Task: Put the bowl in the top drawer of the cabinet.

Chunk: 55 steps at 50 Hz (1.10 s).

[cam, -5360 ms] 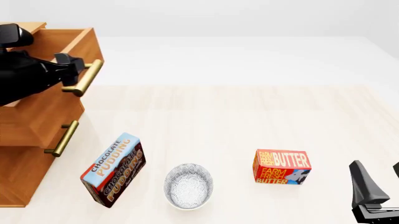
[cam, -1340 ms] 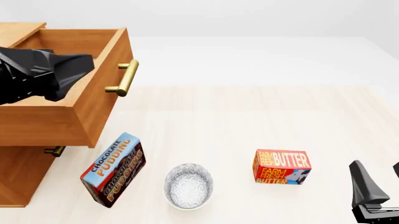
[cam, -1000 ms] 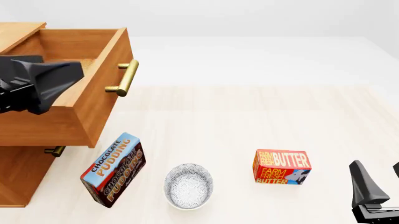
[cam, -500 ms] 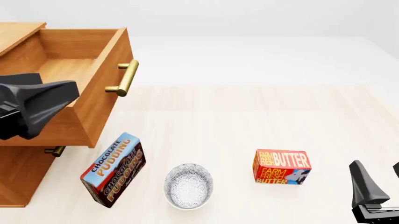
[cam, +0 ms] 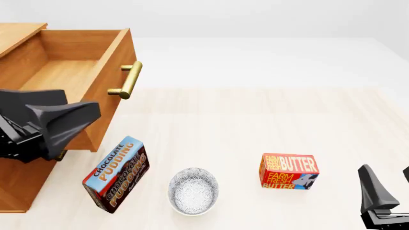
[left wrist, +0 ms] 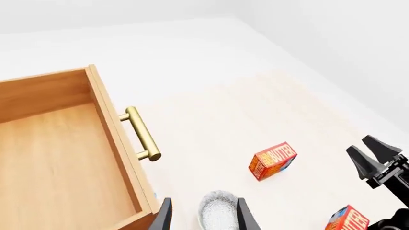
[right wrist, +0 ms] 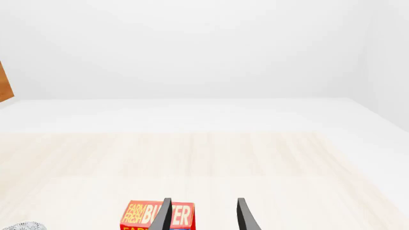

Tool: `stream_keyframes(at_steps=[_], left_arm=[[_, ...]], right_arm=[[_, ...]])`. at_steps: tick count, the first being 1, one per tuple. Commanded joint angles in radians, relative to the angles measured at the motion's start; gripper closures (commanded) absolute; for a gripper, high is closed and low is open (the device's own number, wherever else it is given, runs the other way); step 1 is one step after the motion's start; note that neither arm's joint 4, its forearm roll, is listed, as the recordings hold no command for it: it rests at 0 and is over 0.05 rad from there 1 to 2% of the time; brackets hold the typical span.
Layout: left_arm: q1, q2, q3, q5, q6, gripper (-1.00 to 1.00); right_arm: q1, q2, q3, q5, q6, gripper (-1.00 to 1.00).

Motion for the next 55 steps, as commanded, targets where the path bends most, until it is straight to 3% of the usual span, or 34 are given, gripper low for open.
stream_keyframes(at_steps=[1, 22, 45, 55], left_arm=[[-0.047, 0.025, 0.025, -0.029, 0.016, -1.0], [-0.126, 0.091, 0.073, -0.089, -0.004, -1.0], [-0.155, 0.214, 0.048, -0.142, -0.015, -1.0], [-0.18, 0.309, -0.005, -0.167, -0.026, -1.0]], right_arm=[[0.0, 0.0, 0.0, 0.0, 0.0, -1.0], [0.0, 0.0, 0.0, 0.0, 0.0, -1.0], [0.0, 0.0, 0.0, 0.0, 0.0, -1.0], [0.0, 0.0, 0.0, 0.0, 0.0, -1.0]])
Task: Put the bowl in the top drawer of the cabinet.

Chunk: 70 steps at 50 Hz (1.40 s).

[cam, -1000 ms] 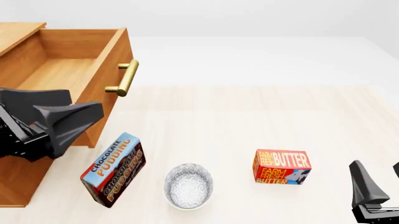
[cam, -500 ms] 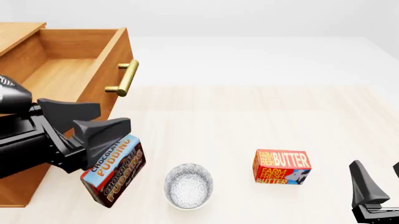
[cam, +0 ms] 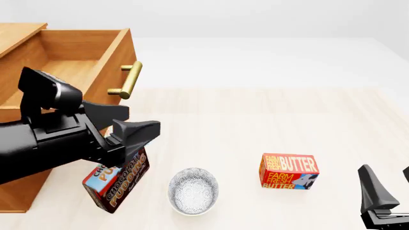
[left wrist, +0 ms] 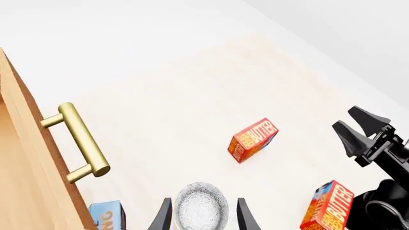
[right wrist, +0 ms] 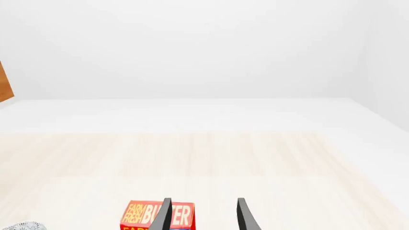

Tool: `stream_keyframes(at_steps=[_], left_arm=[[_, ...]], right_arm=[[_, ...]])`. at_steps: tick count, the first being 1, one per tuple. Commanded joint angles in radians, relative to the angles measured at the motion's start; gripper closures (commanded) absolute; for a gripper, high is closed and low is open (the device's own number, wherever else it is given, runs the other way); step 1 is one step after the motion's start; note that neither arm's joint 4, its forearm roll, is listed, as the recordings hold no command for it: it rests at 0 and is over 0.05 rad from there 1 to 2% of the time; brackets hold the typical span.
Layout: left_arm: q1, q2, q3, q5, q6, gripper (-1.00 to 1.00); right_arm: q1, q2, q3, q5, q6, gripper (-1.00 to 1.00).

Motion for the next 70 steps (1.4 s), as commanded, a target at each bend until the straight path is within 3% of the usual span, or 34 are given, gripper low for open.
stream_keyframes(at_steps=[1, 17, 20, 21, 30, 70], left_arm=[[-0.029, 0.095, -0.044, -0.03, -0.016, -1.0], [0.008, 0.195, -0.019, -0.105, -0.013, -1.0], [0.015, 0.212, -0.017, -0.115, -0.004, -1.0], [0.014, 0.216, -0.016, -0.121, 0.036, -1.0], [0.046, 0.279, -0.004, -0.16, 0.057, -1.0], [0.024, 0.455, 0.08, -0.312, -0.002, -1.0]], right_arm=[[0.0, 0.0, 0.0, 0.0, 0.0, -1.0], [0.0, 0.0, 0.0, 0.0, 0.0, -1.0], [0.0, 0.0, 0.0, 0.0, 0.0, -1.0], [0.0, 0.0, 0.0, 0.0, 0.0, -1.0], [0.0, 0.0, 0.0, 0.0, 0.0, -1.0], [0.0, 0.0, 0.0, 0.0, 0.0, -1.0]])
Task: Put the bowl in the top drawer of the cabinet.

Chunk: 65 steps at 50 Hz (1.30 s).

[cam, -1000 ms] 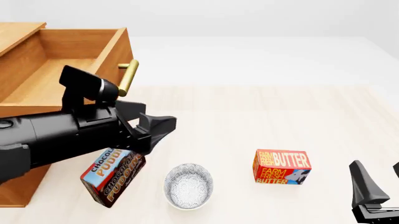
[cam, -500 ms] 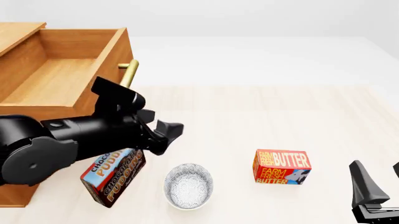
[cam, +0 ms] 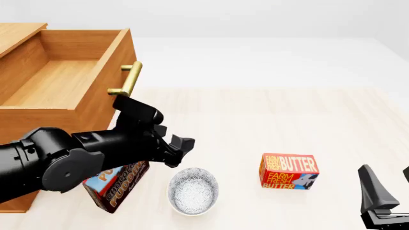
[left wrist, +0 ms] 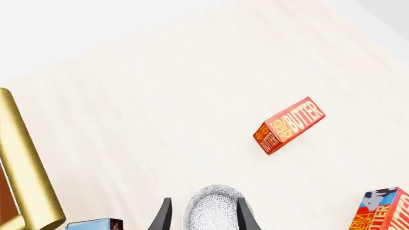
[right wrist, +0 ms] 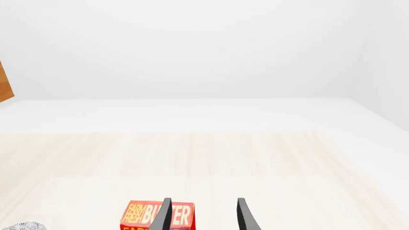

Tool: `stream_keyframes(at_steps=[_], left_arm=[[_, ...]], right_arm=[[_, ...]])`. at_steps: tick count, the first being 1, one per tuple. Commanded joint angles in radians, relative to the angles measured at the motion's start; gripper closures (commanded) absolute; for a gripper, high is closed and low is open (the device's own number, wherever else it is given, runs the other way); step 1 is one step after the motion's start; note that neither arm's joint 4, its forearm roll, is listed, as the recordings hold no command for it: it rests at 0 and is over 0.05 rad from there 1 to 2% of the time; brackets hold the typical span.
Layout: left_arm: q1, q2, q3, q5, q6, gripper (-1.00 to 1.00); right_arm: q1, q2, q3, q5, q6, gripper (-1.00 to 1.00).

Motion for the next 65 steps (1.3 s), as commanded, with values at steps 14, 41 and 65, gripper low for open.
stream_keyframes(at_steps=[14, 41, 65], left_arm=[[-0.009, 0.092, 0.056, -0.089, -0.031, -1.0], [-0.005, 0.205, 0.065, -0.168, -0.067, -1.0], [0.007, 0.286, 0.063, -0.212, -0.089, -1.0]], right_arm=[[0.0, 0.0, 0.0, 0.0, 0.0, -1.0], [0.0, 0.0, 0.0, 0.0, 0.0, -1.0], [0.0, 0.0, 0.0, 0.0, 0.0, -1.0]])
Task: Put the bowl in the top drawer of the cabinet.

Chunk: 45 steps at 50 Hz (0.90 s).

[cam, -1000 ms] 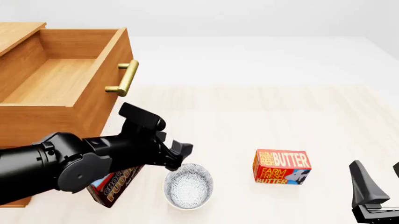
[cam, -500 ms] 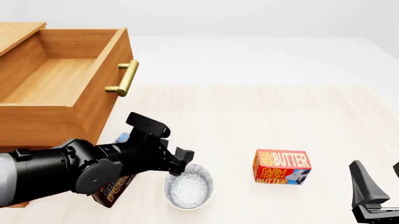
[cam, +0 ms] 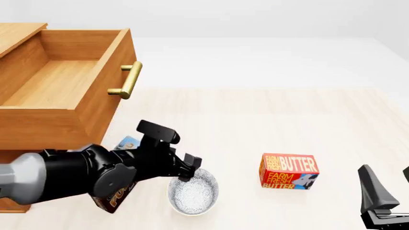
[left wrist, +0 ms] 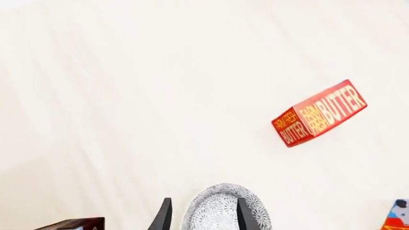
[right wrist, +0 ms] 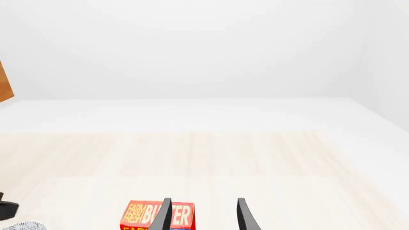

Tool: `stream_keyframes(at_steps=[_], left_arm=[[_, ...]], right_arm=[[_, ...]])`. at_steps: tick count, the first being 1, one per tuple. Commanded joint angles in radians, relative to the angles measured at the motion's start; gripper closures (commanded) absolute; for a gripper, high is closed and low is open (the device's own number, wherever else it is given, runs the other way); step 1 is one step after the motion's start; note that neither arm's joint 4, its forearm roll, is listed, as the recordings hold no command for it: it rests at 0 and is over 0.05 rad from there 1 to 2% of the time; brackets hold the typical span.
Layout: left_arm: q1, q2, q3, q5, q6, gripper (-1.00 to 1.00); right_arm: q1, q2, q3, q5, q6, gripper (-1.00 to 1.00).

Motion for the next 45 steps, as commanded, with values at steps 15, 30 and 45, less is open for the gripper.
stream_keyframes(at_steps=[15, 30, 45], left_arm=[[-0.007, 0.07, 0.018, -0.044, -0.056, -1.0], [0.002, 0.098, 0.038, -0.07, -0.082, -1.0], [0.001, 0.132, 0.044, -0.089, -0.104, -1.0]], right_arm=[[0.0, 0.0, 0.0, 0.0, 0.0, -1.0], [0.0, 0.0, 0.0, 0.0, 0.0, -1.0], [0.0, 0.0, 0.0, 0.0, 0.0, -1.0]])
